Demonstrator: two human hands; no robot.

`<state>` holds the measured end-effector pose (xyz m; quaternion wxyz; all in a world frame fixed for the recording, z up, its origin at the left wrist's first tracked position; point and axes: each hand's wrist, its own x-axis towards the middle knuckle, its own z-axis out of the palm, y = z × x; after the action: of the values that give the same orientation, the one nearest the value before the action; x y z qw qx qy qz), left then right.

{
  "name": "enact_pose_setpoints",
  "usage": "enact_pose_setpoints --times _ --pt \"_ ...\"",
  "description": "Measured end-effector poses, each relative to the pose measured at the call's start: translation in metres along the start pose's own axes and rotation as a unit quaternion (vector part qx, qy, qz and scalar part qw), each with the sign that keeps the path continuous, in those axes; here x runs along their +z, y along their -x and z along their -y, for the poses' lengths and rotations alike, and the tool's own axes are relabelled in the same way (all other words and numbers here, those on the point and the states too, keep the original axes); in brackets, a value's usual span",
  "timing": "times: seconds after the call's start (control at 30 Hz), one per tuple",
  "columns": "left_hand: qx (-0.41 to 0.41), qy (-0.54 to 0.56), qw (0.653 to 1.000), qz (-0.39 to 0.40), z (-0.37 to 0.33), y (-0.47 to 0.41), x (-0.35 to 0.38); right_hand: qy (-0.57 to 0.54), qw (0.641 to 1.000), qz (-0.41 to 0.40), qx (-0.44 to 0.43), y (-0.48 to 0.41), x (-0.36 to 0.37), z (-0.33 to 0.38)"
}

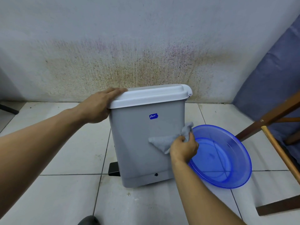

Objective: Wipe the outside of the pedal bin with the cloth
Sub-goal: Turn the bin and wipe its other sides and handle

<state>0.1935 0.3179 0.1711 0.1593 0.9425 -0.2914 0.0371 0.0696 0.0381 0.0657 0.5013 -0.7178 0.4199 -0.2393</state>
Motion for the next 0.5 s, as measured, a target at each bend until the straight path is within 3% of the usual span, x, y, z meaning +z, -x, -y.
enact_pose_setpoints --times 0.13,0.3,0.4,0.5 --pt "0.005 0.000 1.000 0.002 0.004 0.000 0.001 0.072 0.990 0.010 0.124 0.009 -0.006 -0.067" --pt "-0.001 -0.001 1.000 0.006 0.003 -0.003 0.001 0.161 0.951 0.085 0.250 0.003 -0.016 -0.120" --pt "-0.001 -0.005 1.000 0.013 0.003 -0.004 0.001 0.138 0.959 0.071 0.238 0.002 -0.017 -0.114" --pt "0.002 -0.002 1.000 0.016 0.001 -0.005 0.000 0.100 0.988 0.028 0.118 0.004 -0.016 -0.084"
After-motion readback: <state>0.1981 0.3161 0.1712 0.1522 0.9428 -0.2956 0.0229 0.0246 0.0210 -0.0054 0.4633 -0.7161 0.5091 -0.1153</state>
